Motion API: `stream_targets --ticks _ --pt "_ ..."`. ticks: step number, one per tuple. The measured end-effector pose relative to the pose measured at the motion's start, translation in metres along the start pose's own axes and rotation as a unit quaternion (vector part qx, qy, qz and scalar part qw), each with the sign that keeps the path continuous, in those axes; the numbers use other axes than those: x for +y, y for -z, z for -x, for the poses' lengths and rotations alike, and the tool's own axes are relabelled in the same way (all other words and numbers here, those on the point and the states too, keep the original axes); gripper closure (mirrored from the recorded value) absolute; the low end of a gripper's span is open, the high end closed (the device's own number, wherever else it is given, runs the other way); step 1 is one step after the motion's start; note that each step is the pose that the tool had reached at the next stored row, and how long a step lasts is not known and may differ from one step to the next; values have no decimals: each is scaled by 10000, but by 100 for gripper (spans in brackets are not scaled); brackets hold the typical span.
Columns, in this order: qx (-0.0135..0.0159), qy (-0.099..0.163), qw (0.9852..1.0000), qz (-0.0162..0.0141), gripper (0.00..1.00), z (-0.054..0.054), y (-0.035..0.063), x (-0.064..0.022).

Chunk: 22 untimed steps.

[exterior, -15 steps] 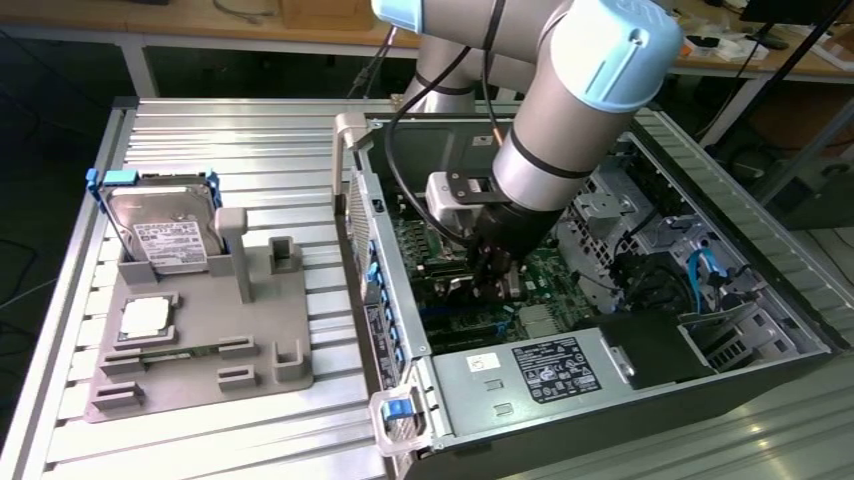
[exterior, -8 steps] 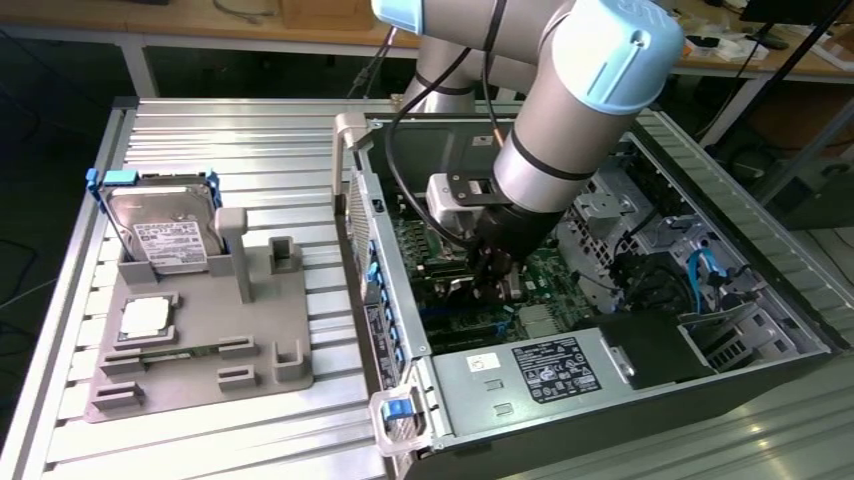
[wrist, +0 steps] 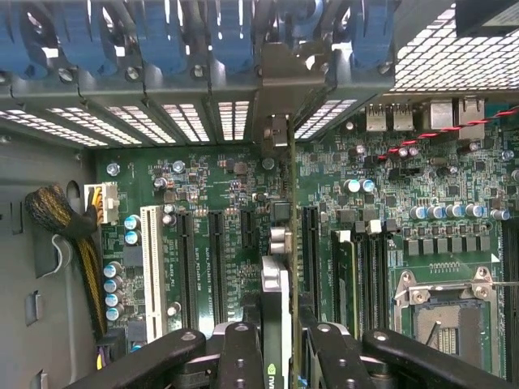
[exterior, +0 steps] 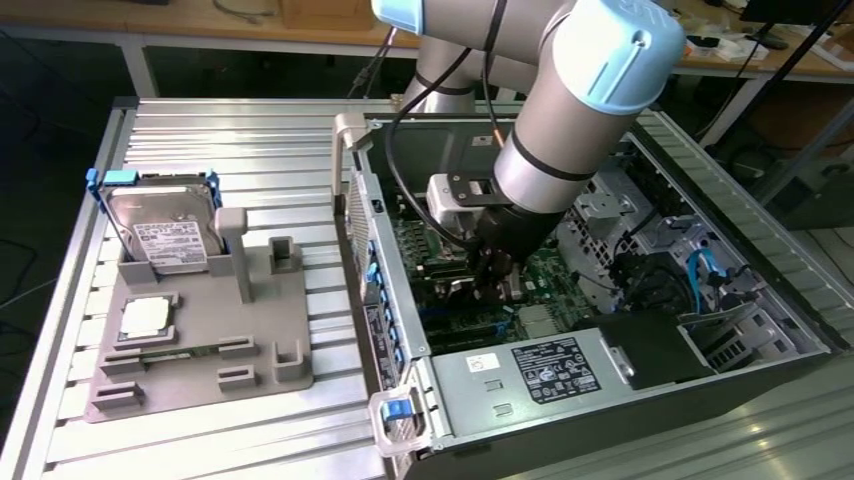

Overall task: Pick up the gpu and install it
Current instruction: 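Insert the gpu into the slot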

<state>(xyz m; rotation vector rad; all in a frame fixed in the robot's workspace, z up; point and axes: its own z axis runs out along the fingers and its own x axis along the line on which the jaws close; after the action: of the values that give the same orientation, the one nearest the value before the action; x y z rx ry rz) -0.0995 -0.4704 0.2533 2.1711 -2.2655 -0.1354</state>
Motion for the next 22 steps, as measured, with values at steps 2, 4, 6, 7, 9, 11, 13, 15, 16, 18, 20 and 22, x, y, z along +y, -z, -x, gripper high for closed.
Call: stream_targets --ticks 2,4,6,7,9,11,13,15,16,18,20,22 --pt "0 0 10000 0 73 0 -1 0" --pt "0 1 10000 0 73 -1 -6 0" --pt "2 0 10000 1 73 -1 -16 0" --pt "2 0 10000 1 73 -2 -21 0" --pt "2 0 10000 1 73 -2 -33 0" --pt "0 0 10000 0 73 -3 -45 -1" --pt "2 0 10000 0 73 -3 -50 -1" --pt "4 0 10000 0 73 -3 -50 1" --pt "1 0 10000 -1 73 -2 -48 1" --pt "-5 0 10000 -3 73 0 -33 2" --pt "-9 1 10000 -7 73 3 4 3" --pt "-1 1 10000 -2 73 3 40 5"
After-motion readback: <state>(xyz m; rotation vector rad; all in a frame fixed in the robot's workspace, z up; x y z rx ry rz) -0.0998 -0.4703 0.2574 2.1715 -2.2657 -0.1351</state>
